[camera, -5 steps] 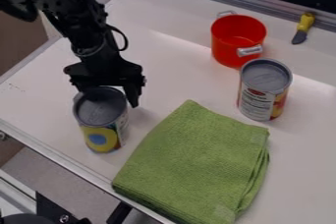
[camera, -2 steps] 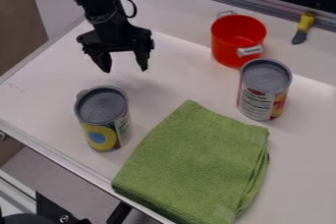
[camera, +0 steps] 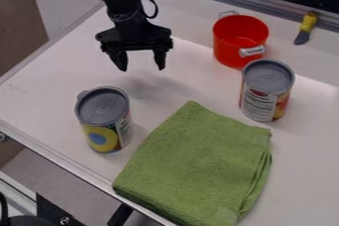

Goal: Moved the can besides the green cloth

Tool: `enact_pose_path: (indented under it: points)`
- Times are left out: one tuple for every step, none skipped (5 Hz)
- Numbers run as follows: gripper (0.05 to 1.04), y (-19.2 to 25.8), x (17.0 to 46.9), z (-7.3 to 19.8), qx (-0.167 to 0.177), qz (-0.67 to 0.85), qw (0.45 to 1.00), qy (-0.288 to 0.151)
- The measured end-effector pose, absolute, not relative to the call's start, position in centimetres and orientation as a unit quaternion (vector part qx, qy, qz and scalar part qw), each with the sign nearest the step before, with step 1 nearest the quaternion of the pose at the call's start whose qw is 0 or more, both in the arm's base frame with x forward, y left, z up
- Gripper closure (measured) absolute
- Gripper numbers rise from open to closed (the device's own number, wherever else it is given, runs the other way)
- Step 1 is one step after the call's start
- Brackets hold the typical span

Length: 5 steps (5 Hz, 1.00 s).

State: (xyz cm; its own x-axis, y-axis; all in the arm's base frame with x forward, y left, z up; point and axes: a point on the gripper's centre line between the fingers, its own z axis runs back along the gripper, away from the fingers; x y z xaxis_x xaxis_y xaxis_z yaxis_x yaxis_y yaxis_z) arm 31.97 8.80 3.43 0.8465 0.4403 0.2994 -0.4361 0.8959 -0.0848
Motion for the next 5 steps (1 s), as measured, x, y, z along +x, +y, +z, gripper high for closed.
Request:
enact_pose_path:
  points:
    - [0.085,8.8,33.0,4.1,0.014,0.231,0.958,-0.172]
    - [0.085,9.3,34.7,5.5,0.043,0.217,0.953,-0.204]
    - [0.085,9.0,35.0,5.7,0.072,0.202,0.955,-0.205]
    - [0.085,8.8,35.6,6.8,0.09,0.194,0.956,-0.2]
    - [0.085,8.8,36.3,7.1,0.089,0.197,0.957,-0.194]
